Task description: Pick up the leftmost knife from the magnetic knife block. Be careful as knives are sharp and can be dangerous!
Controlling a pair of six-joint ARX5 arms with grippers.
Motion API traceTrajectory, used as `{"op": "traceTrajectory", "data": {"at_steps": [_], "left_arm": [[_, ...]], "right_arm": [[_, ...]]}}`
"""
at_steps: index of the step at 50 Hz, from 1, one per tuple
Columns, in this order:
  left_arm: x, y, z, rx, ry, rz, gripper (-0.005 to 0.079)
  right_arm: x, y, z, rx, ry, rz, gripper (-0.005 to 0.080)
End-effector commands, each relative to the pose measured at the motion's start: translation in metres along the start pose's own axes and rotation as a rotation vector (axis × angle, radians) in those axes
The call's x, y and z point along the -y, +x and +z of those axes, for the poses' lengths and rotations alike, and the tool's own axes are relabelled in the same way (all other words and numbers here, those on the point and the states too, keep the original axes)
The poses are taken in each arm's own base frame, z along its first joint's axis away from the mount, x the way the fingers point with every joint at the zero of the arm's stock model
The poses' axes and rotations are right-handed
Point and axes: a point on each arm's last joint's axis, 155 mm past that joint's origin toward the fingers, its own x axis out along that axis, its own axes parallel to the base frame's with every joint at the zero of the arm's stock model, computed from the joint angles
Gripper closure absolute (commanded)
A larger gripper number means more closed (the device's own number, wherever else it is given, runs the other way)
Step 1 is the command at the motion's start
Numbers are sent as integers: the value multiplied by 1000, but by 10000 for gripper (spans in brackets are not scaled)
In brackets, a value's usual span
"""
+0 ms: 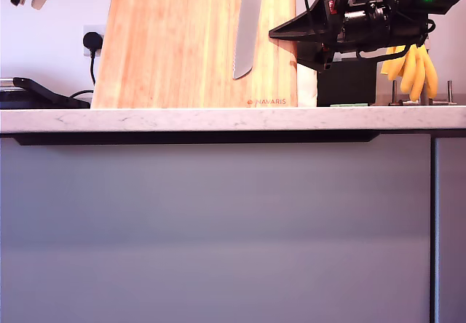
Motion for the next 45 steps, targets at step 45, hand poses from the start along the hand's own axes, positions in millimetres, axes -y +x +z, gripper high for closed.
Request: {"op": "traceTrajectory", "data": {"at_steps": [45], "left_arm": [[14, -42, -34, -88, 46, 155, 766]], "right_arm": [[0, 11, -3, -11, 2, -5, 762]]}}
